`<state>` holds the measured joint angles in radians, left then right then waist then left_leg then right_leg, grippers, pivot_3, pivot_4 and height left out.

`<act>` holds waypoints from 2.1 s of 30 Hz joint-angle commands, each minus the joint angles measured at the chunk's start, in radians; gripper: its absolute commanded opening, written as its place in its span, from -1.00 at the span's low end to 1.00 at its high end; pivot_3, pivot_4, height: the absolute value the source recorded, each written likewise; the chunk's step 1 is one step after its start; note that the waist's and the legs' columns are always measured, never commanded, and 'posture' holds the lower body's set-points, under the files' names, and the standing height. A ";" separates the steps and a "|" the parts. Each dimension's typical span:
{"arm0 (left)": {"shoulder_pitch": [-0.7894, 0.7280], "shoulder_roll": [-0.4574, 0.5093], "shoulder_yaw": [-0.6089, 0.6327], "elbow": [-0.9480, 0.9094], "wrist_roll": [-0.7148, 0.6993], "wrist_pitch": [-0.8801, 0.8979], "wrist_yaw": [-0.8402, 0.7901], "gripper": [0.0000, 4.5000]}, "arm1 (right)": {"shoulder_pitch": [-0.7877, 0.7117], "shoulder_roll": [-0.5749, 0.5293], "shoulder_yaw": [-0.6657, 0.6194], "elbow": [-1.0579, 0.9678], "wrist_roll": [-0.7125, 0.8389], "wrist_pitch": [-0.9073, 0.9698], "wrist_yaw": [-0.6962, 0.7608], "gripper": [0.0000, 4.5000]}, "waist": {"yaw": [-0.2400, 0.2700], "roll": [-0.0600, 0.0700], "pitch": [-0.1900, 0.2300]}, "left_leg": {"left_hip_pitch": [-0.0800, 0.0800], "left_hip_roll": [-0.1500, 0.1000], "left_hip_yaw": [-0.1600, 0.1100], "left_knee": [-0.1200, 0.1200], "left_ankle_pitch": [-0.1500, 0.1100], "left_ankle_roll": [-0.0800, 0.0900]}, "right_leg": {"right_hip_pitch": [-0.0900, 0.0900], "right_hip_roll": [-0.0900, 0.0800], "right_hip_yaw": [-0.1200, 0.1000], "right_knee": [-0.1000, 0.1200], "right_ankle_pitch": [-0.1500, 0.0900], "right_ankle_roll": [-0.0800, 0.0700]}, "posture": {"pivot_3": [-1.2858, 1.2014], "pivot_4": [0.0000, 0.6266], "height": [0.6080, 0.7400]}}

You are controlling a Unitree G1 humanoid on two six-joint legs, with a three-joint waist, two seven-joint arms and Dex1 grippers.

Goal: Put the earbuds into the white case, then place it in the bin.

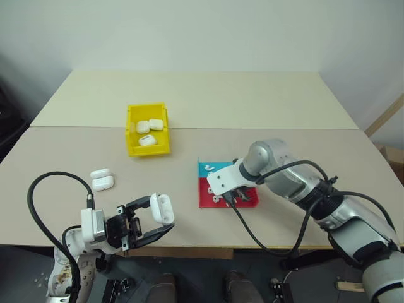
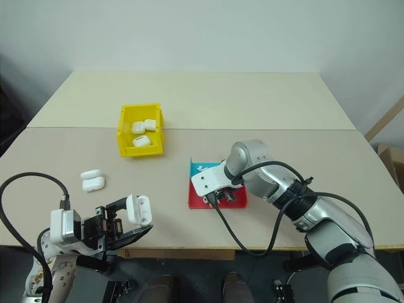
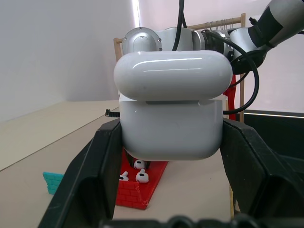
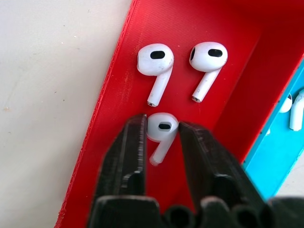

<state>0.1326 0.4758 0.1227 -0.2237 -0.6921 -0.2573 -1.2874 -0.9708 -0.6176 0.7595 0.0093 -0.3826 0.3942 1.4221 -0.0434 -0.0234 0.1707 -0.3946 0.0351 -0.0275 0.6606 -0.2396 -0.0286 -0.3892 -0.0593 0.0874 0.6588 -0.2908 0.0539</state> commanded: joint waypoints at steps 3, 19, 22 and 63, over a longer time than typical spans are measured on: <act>0.002 0.011 0.013 -0.035 -0.001 -0.002 0.001 0.23 | 0.001 -0.007 -0.029 -0.013 -0.017 -0.019 0.004 -0.45 | 0.000 0.000 0.000 | 0.000 0.000 0.000 0.000 0.000 0.000 | 0.000 0.000 0.000 0.000 0.000 0.000 | 0.03 -0.52 1.00; -0.007 0.013 0.016 -0.028 -0.007 0.002 0.001 0.23 | 0.013 -0.011 -0.080 -0.076 0.007 0.027 0.009 -0.45 | 0.000 0.000 0.000 | 0.000 0.000 0.000 0.000 0.000 0.000 | 0.000 0.000 0.000 0.000 0.000 0.000 | 0.03 -0.52 1.00; -0.016 0.014 0.017 -0.020 -0.010 0.004 -0.004 0.23 | 0.023 -0.017 -0.099 -0.111 0.011 0.054 0.009 -0.45 | 0.000 0.000 0.000 | 0.000 0.000 0.000 0.000 0.000 0.000 | 0.000 0.000 0.000 0.000 0.000 0.000 | 0.03 -0.52 1.00; -0.499 -0.180 -0.122 0.086 -0.131 0.344 -0.020 0.23 | 0.322 0.145 -0.959 -0.432 1.027 -0.126 -0.232 -0.45 | -0.001 0.000 0.000 | -0.002 -0.001 -0.003 0.000 0.000 0.000 | 0.001 0.000 -0.002 -0.001 0.000 0.000 | 0.03 -0.52 1.00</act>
<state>-0.3500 0.3048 0.0075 -0.1362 -0.8230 0.0907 -1.2940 -0.6464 -0.4819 -0.2035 -0.4203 0.6139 0.3167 1.1942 -0.0443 -0.0238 0.1708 -0.3966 0.0343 -0.0301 0.6606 -0.2393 -0.0282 -0.3879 -0.0589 0.0854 0.6580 -0.2907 0.0541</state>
